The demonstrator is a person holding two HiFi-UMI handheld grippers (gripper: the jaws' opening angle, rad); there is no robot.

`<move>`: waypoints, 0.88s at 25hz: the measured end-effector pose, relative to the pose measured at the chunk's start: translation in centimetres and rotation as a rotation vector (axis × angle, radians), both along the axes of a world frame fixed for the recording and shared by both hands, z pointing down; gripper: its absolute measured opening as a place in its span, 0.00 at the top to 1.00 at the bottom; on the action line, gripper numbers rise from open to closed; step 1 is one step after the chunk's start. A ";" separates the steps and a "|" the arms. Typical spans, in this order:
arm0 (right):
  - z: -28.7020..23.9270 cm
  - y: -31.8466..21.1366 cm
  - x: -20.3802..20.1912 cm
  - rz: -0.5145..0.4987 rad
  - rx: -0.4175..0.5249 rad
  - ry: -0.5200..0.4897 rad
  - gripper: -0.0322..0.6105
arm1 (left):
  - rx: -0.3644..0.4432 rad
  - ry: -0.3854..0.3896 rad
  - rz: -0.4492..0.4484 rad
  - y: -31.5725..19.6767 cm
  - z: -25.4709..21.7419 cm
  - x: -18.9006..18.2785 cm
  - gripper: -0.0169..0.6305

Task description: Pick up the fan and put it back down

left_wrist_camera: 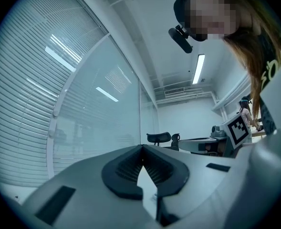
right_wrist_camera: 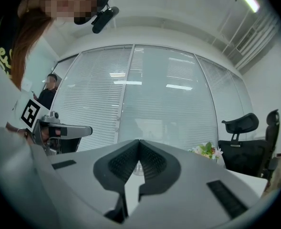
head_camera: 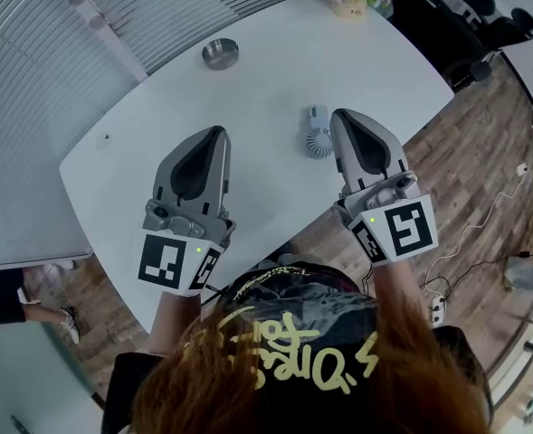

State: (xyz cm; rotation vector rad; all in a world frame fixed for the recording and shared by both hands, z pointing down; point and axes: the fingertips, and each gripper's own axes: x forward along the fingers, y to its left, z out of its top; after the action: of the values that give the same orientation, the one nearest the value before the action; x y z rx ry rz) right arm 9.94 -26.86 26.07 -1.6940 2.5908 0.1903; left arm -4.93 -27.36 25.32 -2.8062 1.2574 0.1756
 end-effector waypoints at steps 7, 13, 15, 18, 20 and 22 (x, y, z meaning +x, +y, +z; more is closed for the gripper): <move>0.0 0.1 0.0 0.020 0.022 0.065 0.95 | 0.002 0.004 0.017 -0.2 0.1 0.4 0.99; 0.4 -0.1 0.5 0.020 0.004 0.038 0.95 | -0.004 -0.003 0.017 -0.3 0.2 1.1 0.99; 0.4 -0.2 0.5 0.019 0.003 0.043 0.95 | -0.005 -0.006 0.019 -0.3 0.1 1.2 0.99; 0.5 -0.3 0.4 0.016 0.002 0.056 0.95 | -0.004 -0.006 0.016 -0.4 0.1 1.2 0.99; 0.6 -0.3 0.4 0.018 0.005 0.071 0.95 | -0.005 -0.009 0.015 -0.4 0.2 1.2 0.99; 0.5 -0.2 0.4 0.020 0.008 0.073 0.95 | -0.009 -0.008 0.013 -0.4 0.2 1.1 0.99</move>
State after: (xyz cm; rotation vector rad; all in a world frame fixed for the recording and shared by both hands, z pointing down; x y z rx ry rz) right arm 10.38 -27.09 26.60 -1.7432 2.6214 0.2684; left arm -3.81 -27.73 25.57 -2.8206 1.2411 0.1590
